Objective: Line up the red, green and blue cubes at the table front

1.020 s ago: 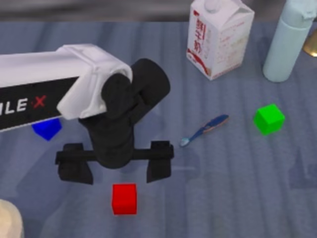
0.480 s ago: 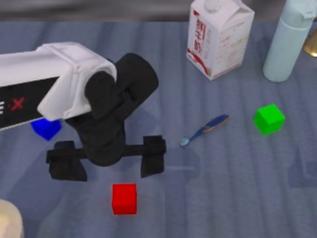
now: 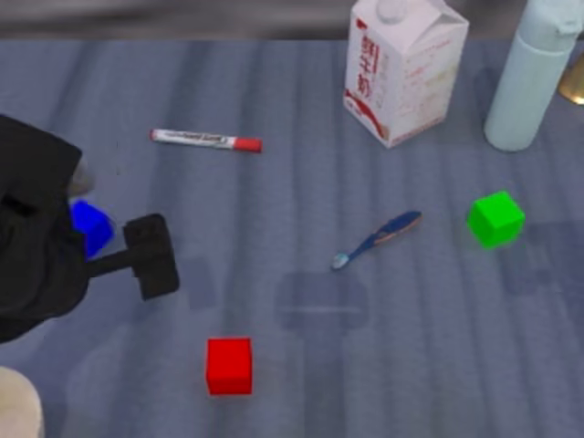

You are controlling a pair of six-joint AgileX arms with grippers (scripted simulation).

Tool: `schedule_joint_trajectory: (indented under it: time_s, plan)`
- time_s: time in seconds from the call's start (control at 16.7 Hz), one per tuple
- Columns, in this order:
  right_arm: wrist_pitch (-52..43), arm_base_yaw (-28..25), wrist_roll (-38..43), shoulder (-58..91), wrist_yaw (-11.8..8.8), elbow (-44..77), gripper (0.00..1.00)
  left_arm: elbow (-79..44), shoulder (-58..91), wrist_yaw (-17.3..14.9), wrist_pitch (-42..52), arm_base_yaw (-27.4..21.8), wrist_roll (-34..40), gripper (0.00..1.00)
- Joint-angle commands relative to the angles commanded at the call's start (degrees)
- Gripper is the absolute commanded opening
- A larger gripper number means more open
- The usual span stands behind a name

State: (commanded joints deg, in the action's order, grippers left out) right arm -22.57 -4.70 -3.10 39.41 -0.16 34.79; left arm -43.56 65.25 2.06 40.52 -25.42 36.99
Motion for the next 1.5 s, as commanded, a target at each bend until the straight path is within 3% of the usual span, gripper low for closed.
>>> schedule_joint_trajectory:
  time_s: [0.42,0.72,1.08,1.5]
  plan:
    - [-23.97,-4.48,-3.44,46.92,0.38,34.4,1.0,26.11,-36.81,-0.21,-19.93,15.4,-14.87,1.0]
    - [-37.23,-7.08,-5.25,71.1,0.47,54.8,1.0,38.05,-54.23,-1.09,-32.1,22.73,-27.35,1.0]
    - [-44.99,-8.7,-6.31,86.18,0.35,68.56,1.0,43.39,-64.93,-2.02,-40.21,26.46,-36.61,1.0]
    - [-44.96,-8.49,-6.35,86.58,0.35,68.78,1.0,43.57,-65.25,-2.06,-40.52,26.57,-36.99,1.0]
